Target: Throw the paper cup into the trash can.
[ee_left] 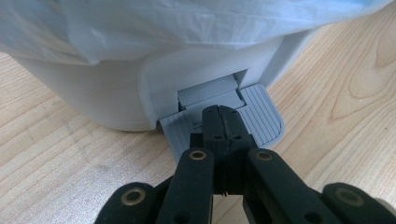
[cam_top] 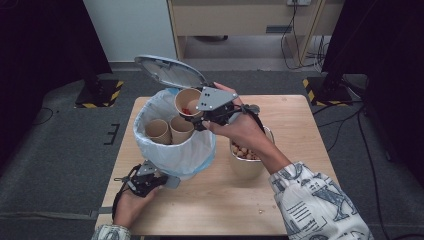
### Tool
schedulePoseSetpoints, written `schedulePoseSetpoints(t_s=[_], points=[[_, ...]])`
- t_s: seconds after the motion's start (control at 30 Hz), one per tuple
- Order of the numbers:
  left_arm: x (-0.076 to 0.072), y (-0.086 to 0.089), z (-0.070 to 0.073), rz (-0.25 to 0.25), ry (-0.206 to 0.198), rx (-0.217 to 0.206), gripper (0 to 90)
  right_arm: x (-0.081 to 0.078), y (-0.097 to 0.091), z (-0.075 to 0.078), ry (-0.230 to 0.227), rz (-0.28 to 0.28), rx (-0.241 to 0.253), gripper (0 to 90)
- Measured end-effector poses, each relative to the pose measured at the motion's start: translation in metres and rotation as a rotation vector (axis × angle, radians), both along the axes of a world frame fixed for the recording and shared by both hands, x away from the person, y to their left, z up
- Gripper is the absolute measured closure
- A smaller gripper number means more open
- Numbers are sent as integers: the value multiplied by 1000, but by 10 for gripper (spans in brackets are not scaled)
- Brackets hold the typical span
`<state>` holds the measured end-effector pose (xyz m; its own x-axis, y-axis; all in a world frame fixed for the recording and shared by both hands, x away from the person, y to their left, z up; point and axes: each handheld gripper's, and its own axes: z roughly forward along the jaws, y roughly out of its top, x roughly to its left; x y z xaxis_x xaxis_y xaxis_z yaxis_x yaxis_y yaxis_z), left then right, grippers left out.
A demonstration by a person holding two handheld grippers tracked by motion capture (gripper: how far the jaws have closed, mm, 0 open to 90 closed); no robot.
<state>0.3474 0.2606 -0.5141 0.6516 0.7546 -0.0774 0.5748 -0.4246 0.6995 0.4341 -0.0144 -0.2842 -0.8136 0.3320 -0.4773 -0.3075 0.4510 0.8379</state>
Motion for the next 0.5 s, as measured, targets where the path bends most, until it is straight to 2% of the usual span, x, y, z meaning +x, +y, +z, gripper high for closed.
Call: schedulePoseSetpoints(t_s=[0.3, 0.5], points=[[0, 0, 0, 1, 0, 1, 900, 2, -1, -1, 20, -11, 18, 274], [0, 0, 0, 0, 0, 1, 900, 4, 3, -2, 50, -15, 39, 273]])
